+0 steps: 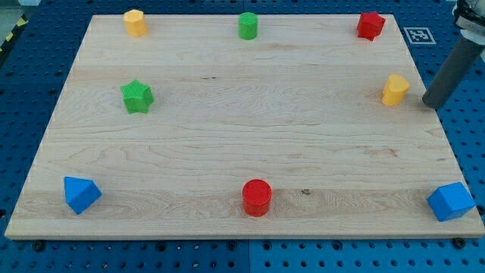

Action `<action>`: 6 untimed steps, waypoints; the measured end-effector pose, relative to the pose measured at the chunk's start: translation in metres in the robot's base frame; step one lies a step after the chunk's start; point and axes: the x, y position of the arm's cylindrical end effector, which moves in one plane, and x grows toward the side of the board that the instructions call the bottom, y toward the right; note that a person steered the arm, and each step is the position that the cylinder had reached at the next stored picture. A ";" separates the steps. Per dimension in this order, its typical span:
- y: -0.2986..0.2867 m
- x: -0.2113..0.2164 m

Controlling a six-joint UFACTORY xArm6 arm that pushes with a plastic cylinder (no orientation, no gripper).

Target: Move the yellow heart to the left slightly

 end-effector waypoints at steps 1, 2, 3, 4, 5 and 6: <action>-0.001 -0.004; -0.023 -0.008; -0.024 -0.008; -0.025 -0.025; -0.028 -0.032; -0.028 -0.031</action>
